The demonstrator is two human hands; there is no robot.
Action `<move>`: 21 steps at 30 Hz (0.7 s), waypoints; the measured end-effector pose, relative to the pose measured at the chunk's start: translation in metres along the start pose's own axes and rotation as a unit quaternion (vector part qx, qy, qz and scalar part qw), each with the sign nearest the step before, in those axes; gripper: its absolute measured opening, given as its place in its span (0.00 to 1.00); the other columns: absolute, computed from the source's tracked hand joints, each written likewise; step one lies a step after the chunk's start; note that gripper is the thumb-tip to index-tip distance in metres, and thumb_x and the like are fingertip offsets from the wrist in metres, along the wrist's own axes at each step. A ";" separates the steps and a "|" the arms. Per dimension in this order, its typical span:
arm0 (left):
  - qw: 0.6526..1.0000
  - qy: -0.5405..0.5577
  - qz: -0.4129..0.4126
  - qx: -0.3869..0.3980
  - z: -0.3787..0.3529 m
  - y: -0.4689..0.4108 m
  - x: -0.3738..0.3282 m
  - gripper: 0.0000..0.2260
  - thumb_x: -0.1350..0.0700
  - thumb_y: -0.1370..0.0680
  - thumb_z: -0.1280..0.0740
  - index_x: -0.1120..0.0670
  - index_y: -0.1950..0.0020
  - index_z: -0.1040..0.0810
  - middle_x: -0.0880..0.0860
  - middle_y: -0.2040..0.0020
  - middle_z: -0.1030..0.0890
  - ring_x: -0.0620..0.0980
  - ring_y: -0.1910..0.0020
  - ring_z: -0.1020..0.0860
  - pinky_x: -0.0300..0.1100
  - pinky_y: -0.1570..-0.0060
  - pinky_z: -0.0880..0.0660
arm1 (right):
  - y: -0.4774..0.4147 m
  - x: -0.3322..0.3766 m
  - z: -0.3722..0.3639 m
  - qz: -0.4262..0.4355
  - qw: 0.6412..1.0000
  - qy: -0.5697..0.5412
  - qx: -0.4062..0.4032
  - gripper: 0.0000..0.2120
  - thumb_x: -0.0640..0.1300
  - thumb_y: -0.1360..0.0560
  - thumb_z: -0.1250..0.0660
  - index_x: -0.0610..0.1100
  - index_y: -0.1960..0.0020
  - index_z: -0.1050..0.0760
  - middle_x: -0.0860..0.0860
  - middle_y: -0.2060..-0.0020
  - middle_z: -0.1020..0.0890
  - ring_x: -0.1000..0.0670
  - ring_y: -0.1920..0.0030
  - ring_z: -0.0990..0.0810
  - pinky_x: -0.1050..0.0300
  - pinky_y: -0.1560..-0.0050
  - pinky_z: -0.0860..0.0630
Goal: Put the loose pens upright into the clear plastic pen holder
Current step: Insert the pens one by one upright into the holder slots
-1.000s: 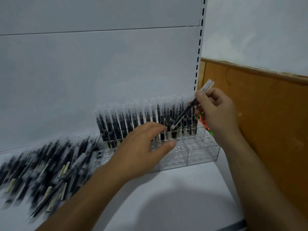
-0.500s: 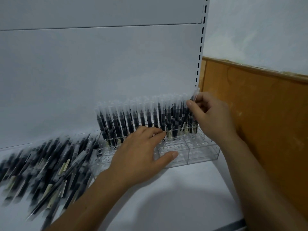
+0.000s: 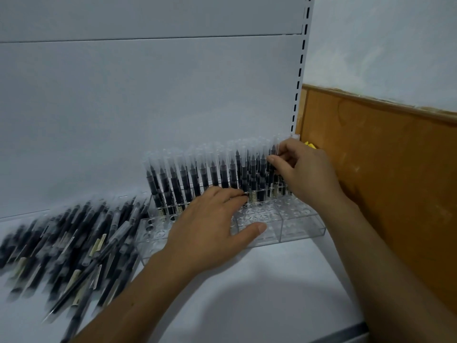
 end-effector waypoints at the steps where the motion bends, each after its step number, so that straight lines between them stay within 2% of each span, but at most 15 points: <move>1: 1.000 0.001 0.000 -0.001 0.000 0.000 0.000 0.36 0.26 0.27 0.53 0.45 0.27 0.31 0.40 0.29 0.31 0.40 0.32 0.37 0.44 0.34 0.35 | 0.000 -0.001 -0.001 -0.002 1.000 0.004 0.011 0.06 0.50 0.23 0.31 0.47 0.52 0.23 0.55 0.65 0.21 0.54 0.64 0.23 0.53 0.62 0.23; 5: 1.000 -0.001 0.001 -0.004 -0.002 0.000 0.002 0.36 0.26 0.27 0.52 0.44 0.28 0.31 0.39 0.29 0.31 0.39 0.32 0.38 0.42 0.36 0.36 | 0.003 -0.007 -0.005 -0.029 0.997 0.041 0.060 0.08 0.52 0.23 0.31 0.48 0.56 0.25 0.55 0.66 0.21 0.52 0.64 0.23 0.47 0.60 0.21; 10: 1.000 0.005 0.004 -0.005 -0.003 -0.002 0.004 0.36 0.25 0.27 0.52 0.44 0.29 0.30 0.38 0.30 0.31 0.38 0.33 0.38 0.41 0.38 0.36 | 0.003 -0.006 -0.006 -0.042 0.996 0.048 0.059 0.08 0.51 0.24 0.31 0.51 0.57 0.28 0.57 0.66 0.23 0.55 0.64 0.24 0.48 0.60 0.21; 13: 1.000 0.004 0.005 -0.003 -0.003 -0.002 0.004 0.36 0.25 0.28 0.51 0.44 0.29 0.29 0.38 0.30 0.30 0.39 0.33 0.37 0.42 0.39 0.35 | 0.006 -0.006 -0.006 -0.054 0.996 0.041 0.049 0.08 0.51 0.24 0.30 0.52 0.57 0.28 0.57 0.66 0.22 0.54 0.63 0.23 0.47 0.60 0.20; 21: 0.999 0.010 0.008 0.030 0.004 -0.003 0.000 0.34 0.26 0.27 0.48 0.45 0.28 0.31 0.40 0.29 0.31 0.40 0.33 0.37 0.41 0.38 0.36 | 0.007 0.003 -0.004 -0.080 0.990 0.071 0.088 0.08 0.51 0.23 0.31 0.50 0.55 0.29 0.55 0.63 0.21 0.49 0.59 0.21 0.45 0.57 0.20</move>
Point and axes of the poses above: each hand's wrist, its own y-axis away from the middle knuckle, its own z-axis out of the back of the hand, x = y × z, the point moved 4 cm from there along -y, towards the middle knuckle
